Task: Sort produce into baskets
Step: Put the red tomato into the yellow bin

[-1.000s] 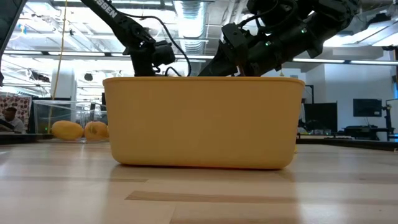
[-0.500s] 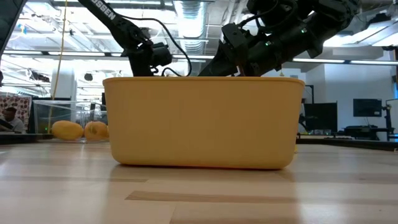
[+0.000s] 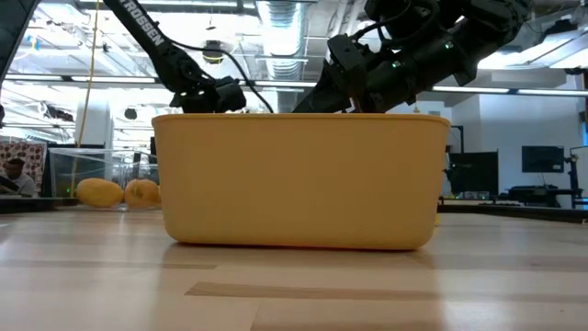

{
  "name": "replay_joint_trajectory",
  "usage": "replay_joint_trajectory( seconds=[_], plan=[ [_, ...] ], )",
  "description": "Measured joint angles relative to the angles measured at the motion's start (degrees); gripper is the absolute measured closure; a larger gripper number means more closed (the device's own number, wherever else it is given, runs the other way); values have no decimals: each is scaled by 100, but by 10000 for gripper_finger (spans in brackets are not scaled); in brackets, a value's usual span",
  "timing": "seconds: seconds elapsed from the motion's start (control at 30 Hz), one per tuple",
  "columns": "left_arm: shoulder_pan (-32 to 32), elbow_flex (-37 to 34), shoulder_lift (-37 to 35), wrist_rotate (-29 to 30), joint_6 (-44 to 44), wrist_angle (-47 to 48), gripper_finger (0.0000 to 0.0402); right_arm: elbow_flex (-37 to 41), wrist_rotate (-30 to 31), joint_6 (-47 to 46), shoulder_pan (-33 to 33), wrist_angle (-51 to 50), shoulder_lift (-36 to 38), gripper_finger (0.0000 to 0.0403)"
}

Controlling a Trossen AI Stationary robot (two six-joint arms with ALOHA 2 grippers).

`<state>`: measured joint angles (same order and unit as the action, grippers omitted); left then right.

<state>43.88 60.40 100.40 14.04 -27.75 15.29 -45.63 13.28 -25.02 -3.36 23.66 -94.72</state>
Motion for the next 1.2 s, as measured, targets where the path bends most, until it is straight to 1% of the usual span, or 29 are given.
replay_joint_trajectory(
  seconds=[0.3, 0.4, 0.57, 0.77, 1.03, 1.2],
  plan=[
    [140, -173, 2, -11, 42, -337, 4, 0, 0, 0, 0, 4, 0, 38],
    [183, -173, 2, -136, 42, -367, 12, 0, 0, 0, 0, 4, 0, 38],
    [265, -173, 2, -517, 154, -367, 40, 0, 0, 0, 0, 4, 0, 38],
    [278, -173, 25, -589, 195, -336, 78, 0, 2, 0, 0, 4, 0, 38],
    [287, -118, 564, -548, 318, -439, 135, 0, 2, 0, 0, 6, 0, 38],
    [195, -140, 571, -514, 297, -664, 147, 0, 2, 0, 0, 4, 0, 38]
  ],
)
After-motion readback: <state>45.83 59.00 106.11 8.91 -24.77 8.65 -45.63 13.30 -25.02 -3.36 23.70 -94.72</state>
